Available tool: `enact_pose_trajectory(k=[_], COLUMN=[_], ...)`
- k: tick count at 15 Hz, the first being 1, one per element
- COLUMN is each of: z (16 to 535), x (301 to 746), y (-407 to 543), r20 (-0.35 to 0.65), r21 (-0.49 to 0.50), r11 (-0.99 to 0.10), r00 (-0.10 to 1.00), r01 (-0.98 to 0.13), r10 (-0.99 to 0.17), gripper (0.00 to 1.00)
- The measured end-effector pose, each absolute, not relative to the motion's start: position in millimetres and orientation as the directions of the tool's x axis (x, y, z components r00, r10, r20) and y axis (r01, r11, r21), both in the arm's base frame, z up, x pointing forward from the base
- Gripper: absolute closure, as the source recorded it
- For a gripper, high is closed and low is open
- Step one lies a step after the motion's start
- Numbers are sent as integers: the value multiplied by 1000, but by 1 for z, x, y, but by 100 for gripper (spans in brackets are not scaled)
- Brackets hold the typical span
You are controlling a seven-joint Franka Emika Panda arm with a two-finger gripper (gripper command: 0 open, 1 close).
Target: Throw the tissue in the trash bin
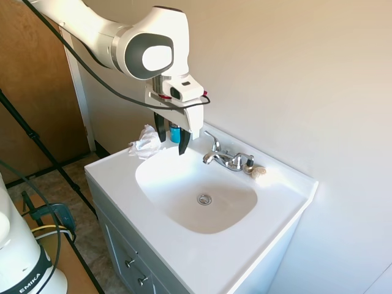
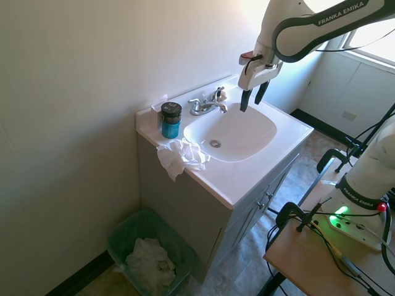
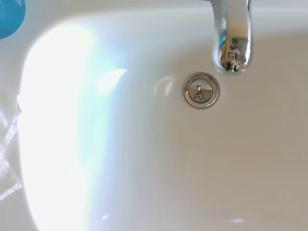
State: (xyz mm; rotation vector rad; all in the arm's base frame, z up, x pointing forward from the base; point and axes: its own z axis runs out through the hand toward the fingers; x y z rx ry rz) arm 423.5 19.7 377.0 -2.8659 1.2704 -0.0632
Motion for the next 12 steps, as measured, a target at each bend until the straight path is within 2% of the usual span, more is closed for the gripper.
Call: enact_pose_trajectory(k=[5, 12], z=[381, 380], x=[426, 456], y=[34, 140], r20=[35, 19], r21=[-33, -75], r11=[-738, -826], r00=[737, 827], r01=[-674, -559], r10=[-675, -562], gripper=[0, 0])
